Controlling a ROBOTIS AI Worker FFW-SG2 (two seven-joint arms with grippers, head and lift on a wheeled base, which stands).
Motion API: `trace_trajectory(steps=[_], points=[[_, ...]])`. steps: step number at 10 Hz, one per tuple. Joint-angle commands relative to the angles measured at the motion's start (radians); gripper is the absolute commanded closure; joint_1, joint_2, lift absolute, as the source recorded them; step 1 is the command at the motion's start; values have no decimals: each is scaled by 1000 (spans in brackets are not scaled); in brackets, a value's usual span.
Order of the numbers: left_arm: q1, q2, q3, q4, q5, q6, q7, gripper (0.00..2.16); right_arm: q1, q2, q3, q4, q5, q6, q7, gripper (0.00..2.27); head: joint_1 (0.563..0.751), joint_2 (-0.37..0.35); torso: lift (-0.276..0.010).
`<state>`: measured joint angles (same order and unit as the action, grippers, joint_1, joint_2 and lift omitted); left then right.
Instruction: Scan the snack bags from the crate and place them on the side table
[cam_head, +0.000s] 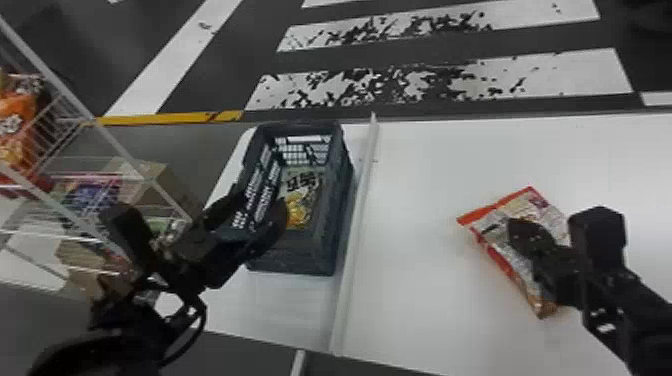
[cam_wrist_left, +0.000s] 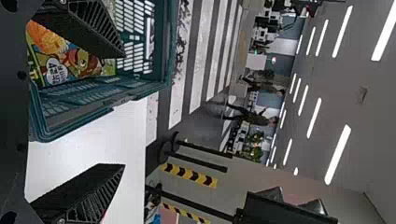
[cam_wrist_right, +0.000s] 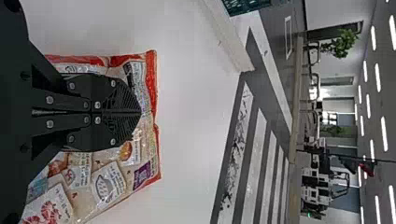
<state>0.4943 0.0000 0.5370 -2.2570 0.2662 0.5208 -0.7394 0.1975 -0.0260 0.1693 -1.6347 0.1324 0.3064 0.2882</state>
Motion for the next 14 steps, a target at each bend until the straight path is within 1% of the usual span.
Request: trace_trajectory(steps=[1,2,3,4,6,7,8,9,12,13,14], points=[[1,-3,1,1,1,0,-3,29,-35,1,-1,65,10,-6,-1,2017,695,294,-94],[1,-3,0,1,4,3,-3,29,-43,1,2,91,15,-19,-1,2017,695,291,-94],[1,-3,-2,2,4,3,-5,29,-36,0,6,88,15,-37,0,2017,695,289,-94],[1,-3,-2,1,4,3,-5,29,-3,0,1,18,13,-40,2,2017,695,290,-94],[1,-3,1,5,4,3,-5,29,117,-3,-21,-192,3,0,6,2013,695,293,-94],[-3,-3,1,13,5,0,-5,29,172,-6,-27,-251,1,12,11,2017,695,293,-94],[-10,-3,0,17,5,0,-5,29,189,-15,-27,-254,3,18,16,2017,695,293,-94],[-13,-3,-5,25,7,0,-9,29,192,-17,-27,-228,7,37,17,2013,695,295,-94],[-19,-3,0,50,16,-3,-25,29,169,-17,-27,-100,15,21,20,2013,695,290,-94],[-17,-3,6,51,22,-3,-26,29,169,-18,-28,-79,15,6,19,2013,695,291,-94],[-17,-3,8,53,24,-3,-26,29,183,-18,-31,-88,15,-10,19,2013,695,295,-94]])
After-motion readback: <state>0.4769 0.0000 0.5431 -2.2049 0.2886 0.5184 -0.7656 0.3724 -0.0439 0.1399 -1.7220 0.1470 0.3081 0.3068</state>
